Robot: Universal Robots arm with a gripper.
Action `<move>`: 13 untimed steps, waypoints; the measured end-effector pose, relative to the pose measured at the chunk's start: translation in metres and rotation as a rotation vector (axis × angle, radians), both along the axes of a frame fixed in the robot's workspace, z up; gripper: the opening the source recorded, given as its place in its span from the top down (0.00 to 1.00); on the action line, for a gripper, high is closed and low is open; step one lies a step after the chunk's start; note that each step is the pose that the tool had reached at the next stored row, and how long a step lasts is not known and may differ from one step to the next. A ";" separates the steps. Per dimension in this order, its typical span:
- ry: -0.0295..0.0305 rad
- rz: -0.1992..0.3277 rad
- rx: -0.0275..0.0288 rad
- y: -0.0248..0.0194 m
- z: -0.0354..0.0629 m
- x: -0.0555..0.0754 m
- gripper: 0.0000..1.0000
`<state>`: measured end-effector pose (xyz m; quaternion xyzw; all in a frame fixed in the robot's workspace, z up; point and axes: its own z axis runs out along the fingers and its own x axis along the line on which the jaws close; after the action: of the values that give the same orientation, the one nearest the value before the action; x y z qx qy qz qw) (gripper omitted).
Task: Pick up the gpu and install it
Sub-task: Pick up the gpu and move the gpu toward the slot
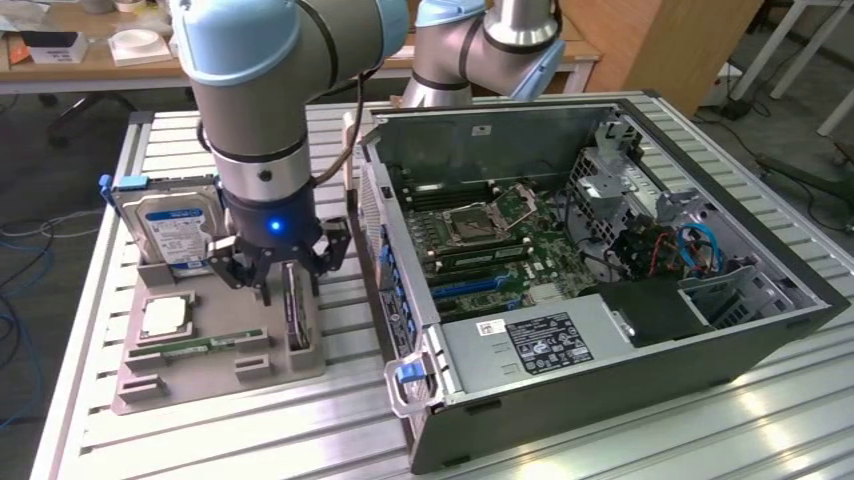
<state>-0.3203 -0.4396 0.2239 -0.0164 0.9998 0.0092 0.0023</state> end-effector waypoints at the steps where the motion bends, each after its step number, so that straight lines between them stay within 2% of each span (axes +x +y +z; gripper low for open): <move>1: 0.0001 0.000 0.0000 0.0000 -0.0018 0.000 0.41; 13: 0.0000 0.000 0.0000 0.0000 -0.0033 0.000 0.43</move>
<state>-0.3203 -0.4396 0.2206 -0.0164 0.9998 0.0092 0.0023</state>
